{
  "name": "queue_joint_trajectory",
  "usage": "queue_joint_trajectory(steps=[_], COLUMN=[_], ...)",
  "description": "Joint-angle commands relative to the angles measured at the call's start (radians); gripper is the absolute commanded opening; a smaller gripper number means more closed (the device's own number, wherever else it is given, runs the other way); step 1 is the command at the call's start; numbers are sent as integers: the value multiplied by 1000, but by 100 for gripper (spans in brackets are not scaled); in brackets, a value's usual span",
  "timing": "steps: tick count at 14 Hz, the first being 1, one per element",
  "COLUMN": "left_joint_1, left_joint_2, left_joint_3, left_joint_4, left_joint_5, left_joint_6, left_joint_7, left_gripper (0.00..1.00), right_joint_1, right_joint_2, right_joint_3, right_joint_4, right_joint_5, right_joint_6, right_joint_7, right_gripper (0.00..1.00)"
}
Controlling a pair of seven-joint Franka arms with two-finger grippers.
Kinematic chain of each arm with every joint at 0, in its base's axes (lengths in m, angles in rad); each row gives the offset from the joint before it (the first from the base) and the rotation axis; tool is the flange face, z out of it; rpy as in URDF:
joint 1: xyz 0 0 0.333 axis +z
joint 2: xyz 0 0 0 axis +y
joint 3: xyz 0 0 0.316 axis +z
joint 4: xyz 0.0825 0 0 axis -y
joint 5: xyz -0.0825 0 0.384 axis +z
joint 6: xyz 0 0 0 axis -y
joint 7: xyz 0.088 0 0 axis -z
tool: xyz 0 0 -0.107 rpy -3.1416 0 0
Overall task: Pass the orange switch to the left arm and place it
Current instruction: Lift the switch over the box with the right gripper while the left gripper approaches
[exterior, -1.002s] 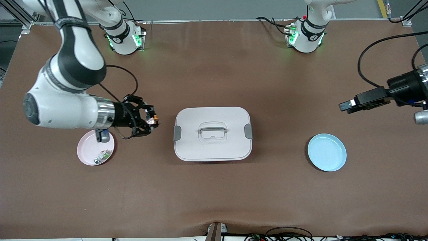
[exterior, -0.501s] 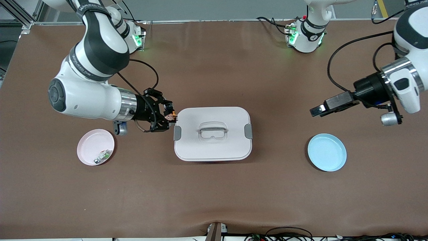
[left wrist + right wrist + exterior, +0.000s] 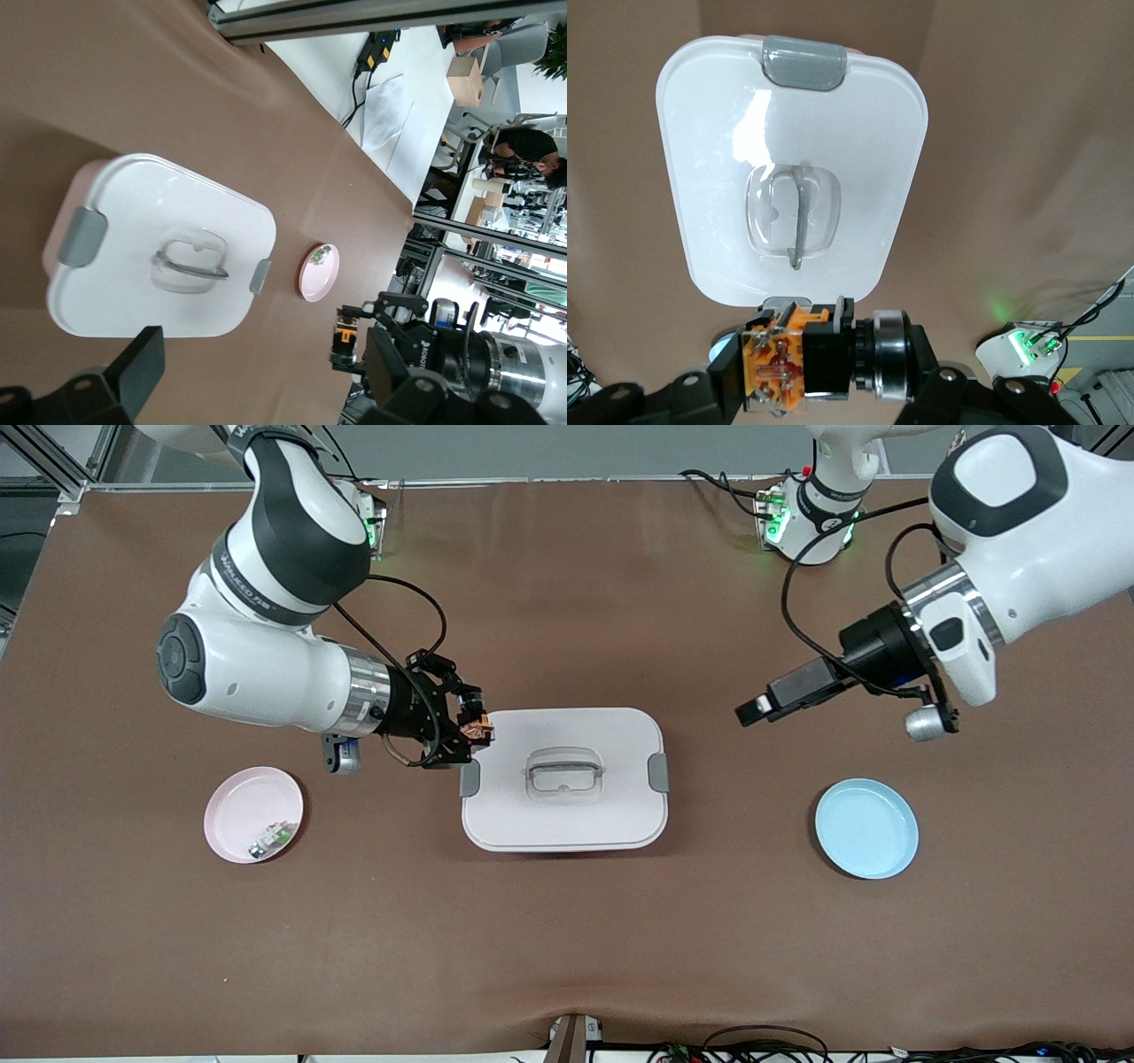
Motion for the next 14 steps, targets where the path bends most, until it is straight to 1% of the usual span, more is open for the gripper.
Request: queue_joint_trajectory(steps=[1, 4, 6, 8, 9, 11, 14], left_joint_1=[7, 2, -10, -68, -94, -131, -192], left_joint_2=[-20, -19, -12, 25, 45, 72, 111], left_joint_3=[-69, -149, -184, -195, -195, -195, -195], left_joint_4=[-27, -30, -33, -35, -36, -32, -32], left_joint_5=[-22, -6, 13, 110, 139, 141, 139], left_joint_6=[56, 52, 50, 48, 48, 70, 177], left_joint_7=[-32, -27, -17, -9, -6, -7, -24], left_gripper=[100, 100, 100, 100, 100, 100, 100], right_joint_1=[22, 23, 25, 39, 45, 60, 94], right_joint_2=[22, 22, 22, 21, 21, 21, 21], right_joint_3=[-11, -11, -10, -8, -7, -7, -11], right_joint_4=[50, 51, 73, 85, 87, 99, 96], right_joint_5=[14, 14, 15, 17, 17, 17, 9], right_joint_6=[11, 17, 11, -1, -14, -29, -26], right_joint_7=[44, 59, 85, 96, 105, 127, 137], right_gripper=[0, 0, 0, 0, 0, 0, 0])
